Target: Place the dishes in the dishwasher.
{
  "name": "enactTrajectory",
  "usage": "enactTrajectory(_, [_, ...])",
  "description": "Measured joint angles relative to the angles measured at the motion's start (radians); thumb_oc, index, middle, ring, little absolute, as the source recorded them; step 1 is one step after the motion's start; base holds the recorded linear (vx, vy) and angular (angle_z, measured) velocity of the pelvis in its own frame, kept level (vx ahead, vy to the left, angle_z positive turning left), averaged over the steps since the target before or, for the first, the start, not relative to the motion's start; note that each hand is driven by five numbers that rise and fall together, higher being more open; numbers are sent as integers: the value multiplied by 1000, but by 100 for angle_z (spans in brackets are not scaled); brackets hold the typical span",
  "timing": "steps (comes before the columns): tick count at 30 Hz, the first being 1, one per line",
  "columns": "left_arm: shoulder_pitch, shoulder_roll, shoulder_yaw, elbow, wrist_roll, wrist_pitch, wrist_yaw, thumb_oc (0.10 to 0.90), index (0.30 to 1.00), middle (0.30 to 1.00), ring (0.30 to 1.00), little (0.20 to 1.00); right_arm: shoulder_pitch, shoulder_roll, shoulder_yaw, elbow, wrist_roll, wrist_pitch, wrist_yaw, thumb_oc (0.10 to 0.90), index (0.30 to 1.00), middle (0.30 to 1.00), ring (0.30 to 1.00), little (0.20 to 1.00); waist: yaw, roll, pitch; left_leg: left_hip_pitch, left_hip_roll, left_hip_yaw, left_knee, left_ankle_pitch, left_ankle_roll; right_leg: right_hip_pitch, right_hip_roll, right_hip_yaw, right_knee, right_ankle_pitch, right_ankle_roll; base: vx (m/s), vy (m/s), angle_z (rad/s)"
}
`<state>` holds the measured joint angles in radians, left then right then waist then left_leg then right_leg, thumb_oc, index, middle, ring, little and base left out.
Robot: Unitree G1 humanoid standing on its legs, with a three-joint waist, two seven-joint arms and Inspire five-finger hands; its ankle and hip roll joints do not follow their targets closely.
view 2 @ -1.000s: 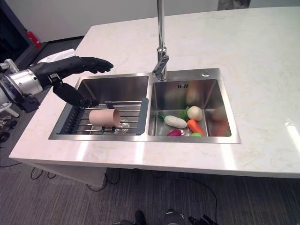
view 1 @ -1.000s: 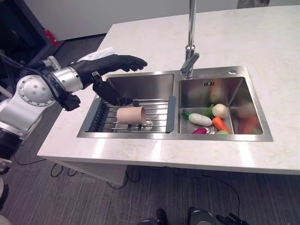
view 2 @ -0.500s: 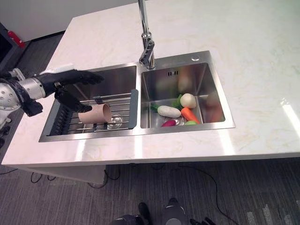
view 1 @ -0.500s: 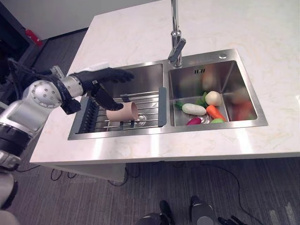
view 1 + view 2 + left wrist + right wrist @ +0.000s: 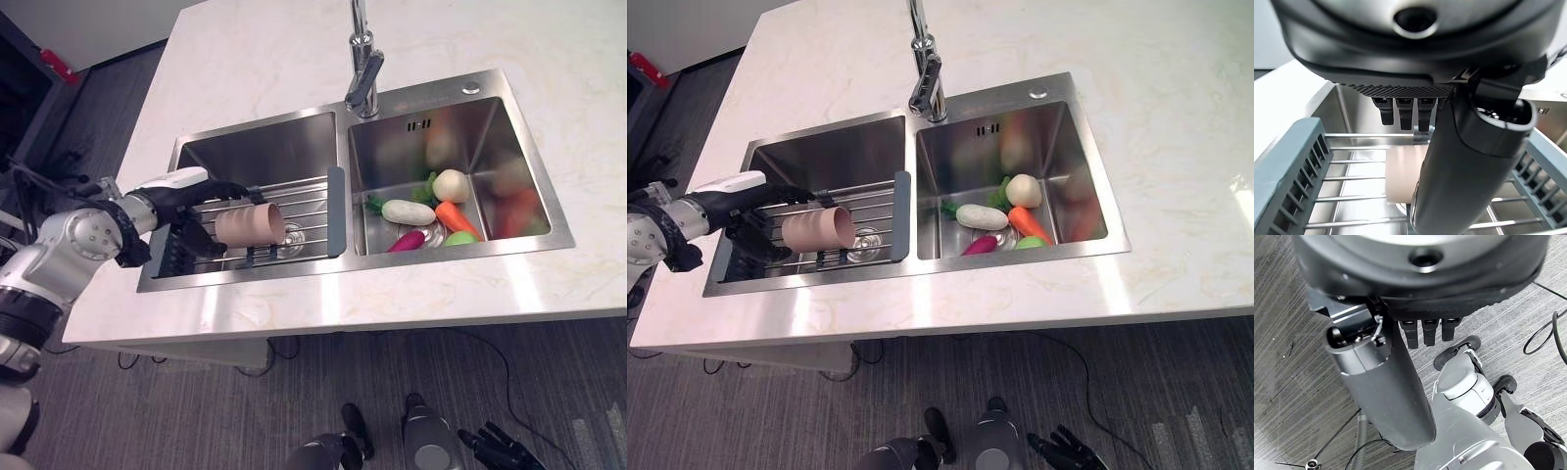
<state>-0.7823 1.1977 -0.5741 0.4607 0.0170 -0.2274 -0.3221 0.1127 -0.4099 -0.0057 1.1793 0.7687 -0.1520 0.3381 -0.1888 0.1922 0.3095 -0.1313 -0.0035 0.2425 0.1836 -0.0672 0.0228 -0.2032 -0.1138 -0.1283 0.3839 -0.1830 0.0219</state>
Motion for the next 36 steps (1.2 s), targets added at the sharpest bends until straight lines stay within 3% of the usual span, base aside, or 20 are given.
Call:
enactTrajectory(5, [31,0,14,4,88,-38,78,800,900,900,900,900,-1,-11,-1,-7,-1,-4,1,800,900,900,900,900,-2,12,17,-10,-2,7,0,0,0,-17,-1,9,5,1,1,12,42,-3])
enactTrajectory(11, [69,-4,29,2,90,-41,101,800,900,900,900,900,-1,-19,-8,-28,-2,-4,1,800,900,900,900,900,-10,11,30,-9,-2,13,-3,0,0,-20,-1,13,4,1,2,15,17,-3])
enactTrajectory(22, [90,-81,66,-19,65,8,113,800,900,900,900,900,-4,-31,-21,-43,-23,5,0,800,900,900,900,900,-33,24,73,-5,-4,27,-14,2,3,-26,1,28,7,6,5,11,15,-3])
enactTrajectory(29, [93,-84,71,-23,19,41,113,800,900,900,900,900,-6,-36,-22,-48,-24,4,1,800,900,900,900,900,-35,30,79,-5,-5,32,-17,3,5,-31,1,35,3,6,6,0,8,-1])
enactTrajectory(31, [94,-84,71,-18,26,47,117,800,900,900,900,900,-7,-52,-25,-71,-27,4,2,800,900,900,900,900,-40,45,111,-5,-9,34,-17,5,6,-35,-2,39,8,8,8,-14,38,-4])
enactTrajectory(36, [92,-83,107,-15,32,47,123,800,900,900,900,900,-10,-72,-27,-110,-59,-1,3,800,900,900,900,900,-52,50,133,-26,-16,48,-29,17,10,-74,-8,54,26,11,13,-52,34,-8])
